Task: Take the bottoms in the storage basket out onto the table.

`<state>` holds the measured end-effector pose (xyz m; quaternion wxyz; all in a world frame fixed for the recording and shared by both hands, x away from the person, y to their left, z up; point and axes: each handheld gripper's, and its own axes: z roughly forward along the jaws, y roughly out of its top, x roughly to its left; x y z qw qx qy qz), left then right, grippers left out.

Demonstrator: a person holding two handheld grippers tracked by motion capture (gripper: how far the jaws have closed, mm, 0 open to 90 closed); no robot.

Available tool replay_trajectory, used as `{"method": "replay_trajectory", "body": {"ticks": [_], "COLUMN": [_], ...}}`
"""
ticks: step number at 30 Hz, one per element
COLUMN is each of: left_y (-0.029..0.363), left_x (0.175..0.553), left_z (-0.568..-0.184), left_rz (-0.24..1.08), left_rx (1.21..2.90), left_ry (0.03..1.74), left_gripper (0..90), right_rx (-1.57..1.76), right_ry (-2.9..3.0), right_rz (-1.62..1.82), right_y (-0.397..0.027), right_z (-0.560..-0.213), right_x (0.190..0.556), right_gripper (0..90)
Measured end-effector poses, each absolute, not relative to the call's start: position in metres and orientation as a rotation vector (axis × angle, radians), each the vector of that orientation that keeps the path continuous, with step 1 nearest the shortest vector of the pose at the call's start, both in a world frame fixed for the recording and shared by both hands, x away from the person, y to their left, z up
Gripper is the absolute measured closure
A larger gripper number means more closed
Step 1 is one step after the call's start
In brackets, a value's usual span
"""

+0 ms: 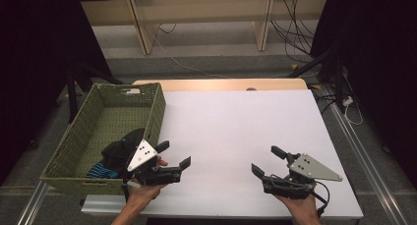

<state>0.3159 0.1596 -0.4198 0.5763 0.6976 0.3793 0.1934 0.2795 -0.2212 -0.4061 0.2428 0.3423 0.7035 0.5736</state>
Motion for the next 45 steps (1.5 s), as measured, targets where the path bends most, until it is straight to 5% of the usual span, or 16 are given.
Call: {"method": "replay_trajectory", "body": {"ticks": [45], "left_y": [0.165], "left_x": [0.334], "left_z": [-0.385], "left_rz": [0.401], "left_rx": [1.782], "left_ry": [0.969], "left_gripper": [9.1], "right_rx": [0.933], "right_ry": [1.953], "right_rz": [1.57], "right_y": [-0.218], "right_z": [-0.408], "right_x": [0.281], "right_gripper": [17.7]}}
